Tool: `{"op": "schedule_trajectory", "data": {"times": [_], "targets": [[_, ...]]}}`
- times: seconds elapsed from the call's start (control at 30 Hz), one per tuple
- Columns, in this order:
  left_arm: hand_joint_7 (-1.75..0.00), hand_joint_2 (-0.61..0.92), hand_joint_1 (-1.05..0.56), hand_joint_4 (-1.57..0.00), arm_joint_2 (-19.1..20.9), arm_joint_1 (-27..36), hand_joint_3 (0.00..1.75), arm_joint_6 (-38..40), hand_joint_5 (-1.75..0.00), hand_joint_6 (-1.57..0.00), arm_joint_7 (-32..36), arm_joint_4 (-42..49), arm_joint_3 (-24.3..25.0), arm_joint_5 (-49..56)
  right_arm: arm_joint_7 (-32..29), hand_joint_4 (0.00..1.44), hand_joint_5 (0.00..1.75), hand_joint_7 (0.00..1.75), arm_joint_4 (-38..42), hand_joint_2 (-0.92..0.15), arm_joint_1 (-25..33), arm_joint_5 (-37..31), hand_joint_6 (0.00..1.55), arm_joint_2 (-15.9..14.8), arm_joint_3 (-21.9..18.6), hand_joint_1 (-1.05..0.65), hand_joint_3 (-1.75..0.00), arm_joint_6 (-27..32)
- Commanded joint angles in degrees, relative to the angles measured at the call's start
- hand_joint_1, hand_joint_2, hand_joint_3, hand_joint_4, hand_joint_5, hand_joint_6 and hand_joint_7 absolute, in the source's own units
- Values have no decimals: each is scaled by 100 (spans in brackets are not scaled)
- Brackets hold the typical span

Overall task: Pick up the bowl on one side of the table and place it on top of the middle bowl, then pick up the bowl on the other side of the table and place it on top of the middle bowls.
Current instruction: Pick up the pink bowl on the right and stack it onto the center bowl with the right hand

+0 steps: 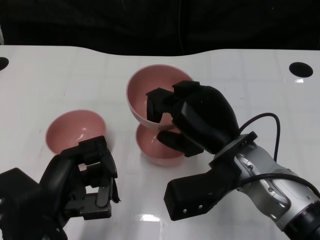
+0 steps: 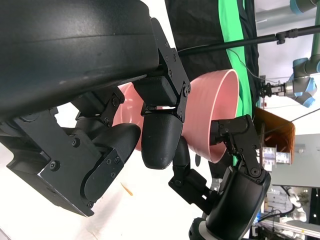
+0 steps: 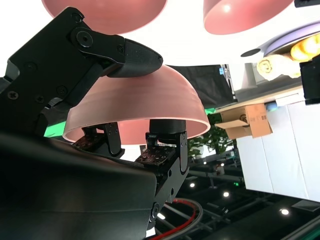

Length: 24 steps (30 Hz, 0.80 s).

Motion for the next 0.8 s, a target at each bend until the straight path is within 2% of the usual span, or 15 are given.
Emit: {"op": "schedule_trajectory", "data": {"times": [0.03,0.2,0.63,0.73,0.77,0.8], "targets": [[-157,32,-6,-93,37,4,159,-68,-174,-89,72,-37,27,46,61,98,175,174,224,-36,-184,28,74,50,109,-21,-121,-96],[-156,33,-7,-93,31,22,157,-55,-173,-90,63,-60,15,42,60,97,175,172,776,-32,-308,4,75,126,321,-23,-121,-202],[-155,33,-7,-92,30,24,156,-49,-174,-90,65,-65,14,40,-11,97,175,174,887,-30,-355,22,75,131,347,-23,-123,-254],[-154,35,-7,-94,18,45,153,44,-172,-91,107,-155,-8,43,-4,95,175,173,1298,-33,-373,-153,73,178,532,-25,-125,-101],[-154,35,-7,-93,15,52,153,68,-172,-91,116,-177,-14,37,27,93,175,171,1468,-39,-383,-201,72,189,597,-25,-111,-54],[-154,35,-7,-93,16,57,154,84,-172,-91,122,-191,-19,32,70,93,175,173,1574,-43,-394,-231,70,191,643,-25,-105,-18]]}}
